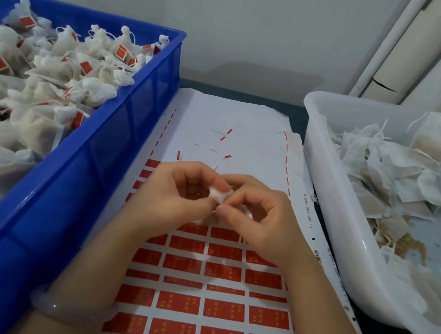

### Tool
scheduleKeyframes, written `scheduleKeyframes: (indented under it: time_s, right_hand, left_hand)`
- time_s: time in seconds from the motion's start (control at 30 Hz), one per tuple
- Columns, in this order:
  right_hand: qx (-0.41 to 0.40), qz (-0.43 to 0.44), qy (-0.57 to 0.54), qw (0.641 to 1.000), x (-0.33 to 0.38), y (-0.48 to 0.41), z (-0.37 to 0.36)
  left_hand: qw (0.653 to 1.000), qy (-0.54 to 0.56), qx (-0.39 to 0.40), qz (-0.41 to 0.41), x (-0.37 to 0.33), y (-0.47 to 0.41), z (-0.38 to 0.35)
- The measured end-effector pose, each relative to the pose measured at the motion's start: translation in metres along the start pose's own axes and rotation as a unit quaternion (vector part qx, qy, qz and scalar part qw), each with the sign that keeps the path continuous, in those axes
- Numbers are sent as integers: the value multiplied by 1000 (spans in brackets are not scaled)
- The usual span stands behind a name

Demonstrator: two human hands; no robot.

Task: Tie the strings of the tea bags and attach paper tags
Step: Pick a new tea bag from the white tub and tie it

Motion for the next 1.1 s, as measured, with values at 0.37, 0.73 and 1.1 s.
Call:
scheduleKeyframes:
  time_s: [0.37, 0.73, 1.1]
  right_hand:
    - [-139, -22, 58, 988, -14, -1, 19]
    - [-230, 7, 103, 968, -14, 2, 26]
    - [-224, 71, 93, 967, 5, 1, 25]
  left_hand:
    - [944, -304, -79, -100, -8, -1, 12]
    - [914, -386, -82, -95, 3, -2, -5]
    - [977, -169, -124, 28, 21, 0, 7]
Point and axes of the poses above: each hand's wrist, its own y-axis away from the middle knuckle, its own z-axis out of the back of the hand, x = y × z, the point moved 10 cm from there along -y, towards the middle knuckle, and after that the axes turned 11 degrees about -x, right-handed, at the moved point
